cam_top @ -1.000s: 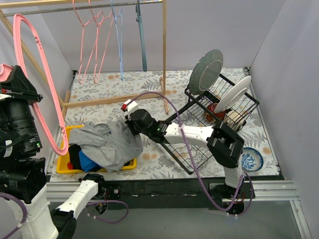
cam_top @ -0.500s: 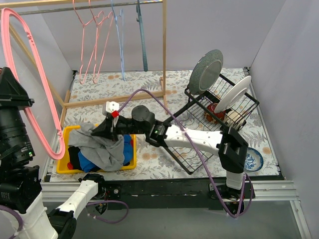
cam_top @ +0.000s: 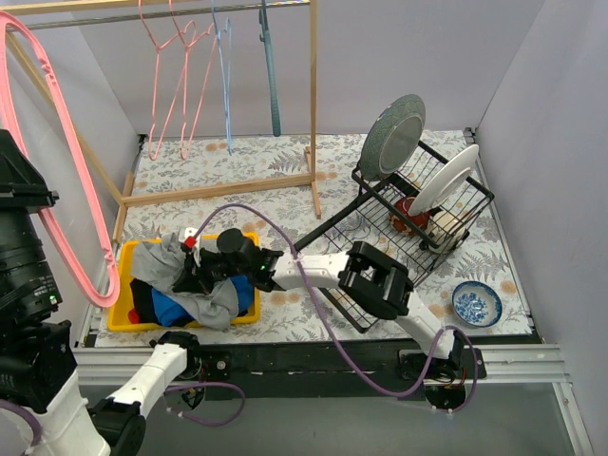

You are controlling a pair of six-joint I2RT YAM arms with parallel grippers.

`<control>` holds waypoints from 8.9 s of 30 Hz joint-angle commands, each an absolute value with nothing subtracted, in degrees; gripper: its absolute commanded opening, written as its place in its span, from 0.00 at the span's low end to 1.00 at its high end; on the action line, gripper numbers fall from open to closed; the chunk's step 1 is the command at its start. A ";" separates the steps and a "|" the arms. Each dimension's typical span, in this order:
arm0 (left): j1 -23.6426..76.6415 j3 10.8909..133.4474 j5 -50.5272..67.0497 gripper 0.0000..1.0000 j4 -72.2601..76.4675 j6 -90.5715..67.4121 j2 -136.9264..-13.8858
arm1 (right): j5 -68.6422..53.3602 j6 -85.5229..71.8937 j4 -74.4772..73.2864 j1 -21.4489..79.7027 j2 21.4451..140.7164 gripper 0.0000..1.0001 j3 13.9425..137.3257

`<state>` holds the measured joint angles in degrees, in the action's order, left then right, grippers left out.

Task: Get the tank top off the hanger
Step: Place the tank top in the bin, then place the hanger at the clothesline.

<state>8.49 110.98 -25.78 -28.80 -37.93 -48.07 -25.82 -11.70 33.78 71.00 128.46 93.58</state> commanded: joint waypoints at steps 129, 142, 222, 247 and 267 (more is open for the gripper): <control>8.70 82.53 23.64 0.00 -30.76 -35.86 -29.80 | 7.03 -38.05 26.80 61.44 89.03 0.01 107.41; 8.79 83.84 13.99 0.00 -27.35 -35.94 -27.95 | -4.03 -33.75 27.59 59.59 90.10 0.98 104.45; -6.76 101.15 -7.25 0.00 -42.63 -30.58 -71.80 | 10.46 -22.77 36.83 59.41 62.31 0.98 62.49; -15.65 118.74 8.78 0.00 -40.61 -33.31 -83.32 | 12.48 -22.32 46.32 59.41 57.57 0.99 56.07; -15.73 111.89 5.71 0.00 -35.07 -36.48 -82.27 | 12.39 -20.83 47.81 59.41 56.69 0.99 55.81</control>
